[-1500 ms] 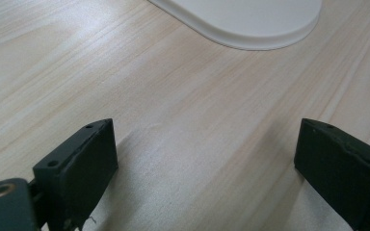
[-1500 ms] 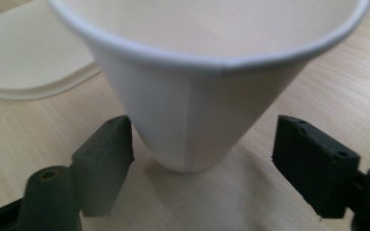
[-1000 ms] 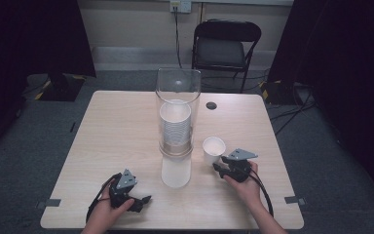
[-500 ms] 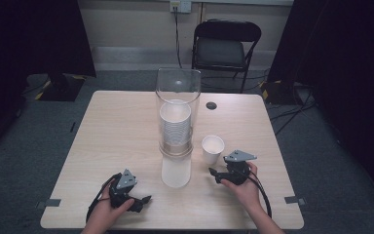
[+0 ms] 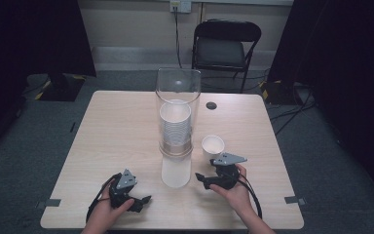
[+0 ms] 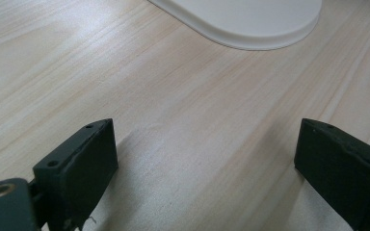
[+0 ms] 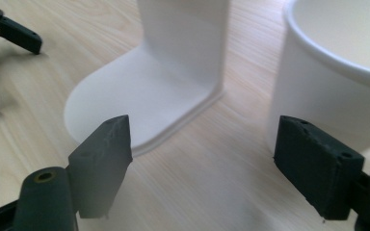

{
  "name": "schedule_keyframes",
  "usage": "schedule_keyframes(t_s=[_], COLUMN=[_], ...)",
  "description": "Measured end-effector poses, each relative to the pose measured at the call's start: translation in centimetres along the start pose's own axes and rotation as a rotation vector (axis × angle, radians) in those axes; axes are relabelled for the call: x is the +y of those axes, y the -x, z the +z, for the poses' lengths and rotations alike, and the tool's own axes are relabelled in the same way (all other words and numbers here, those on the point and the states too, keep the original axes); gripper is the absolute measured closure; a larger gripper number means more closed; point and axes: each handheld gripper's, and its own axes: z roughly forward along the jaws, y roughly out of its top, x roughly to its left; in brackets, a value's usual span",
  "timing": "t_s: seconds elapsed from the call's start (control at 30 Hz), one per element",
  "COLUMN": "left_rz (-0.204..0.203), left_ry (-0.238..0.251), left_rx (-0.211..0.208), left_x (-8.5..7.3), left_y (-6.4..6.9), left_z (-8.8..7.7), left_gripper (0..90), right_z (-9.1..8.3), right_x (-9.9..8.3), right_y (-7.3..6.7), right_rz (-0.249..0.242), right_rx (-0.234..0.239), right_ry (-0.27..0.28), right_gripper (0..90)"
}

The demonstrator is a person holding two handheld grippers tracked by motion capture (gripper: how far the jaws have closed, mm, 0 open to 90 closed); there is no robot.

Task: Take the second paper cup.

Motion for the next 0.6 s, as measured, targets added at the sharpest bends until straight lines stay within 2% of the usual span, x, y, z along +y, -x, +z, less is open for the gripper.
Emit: schedule_keyframes(t_s=[0.13, 0.33, 0.6], left_rz=[-0.002, -0.001, -0.001], left_ry=[0.000, 0.000, 0.000], left_rx=[0.000, 0.000, 0.000], left_x=[0.0, 0.0, 0.0], left_y=[0.0, 0.0, 0.0], left_z=[0.0, 0.0, 0.0], left_gripper=[7.3, 7.3, 7.2], right_z=[0.6, 0.9, 1.4], right_x=[0.6, 1.3, 2.5], right_y=[-0.9, -1.6, -2.3], right_rz=[-0.024, -0.032, -0.038], right_rx=[0.035, 0.068, 0.090], right_ry=[-0.012, 0.000, 0.016], right_gripper=[20.3, 20.8, 20.6])
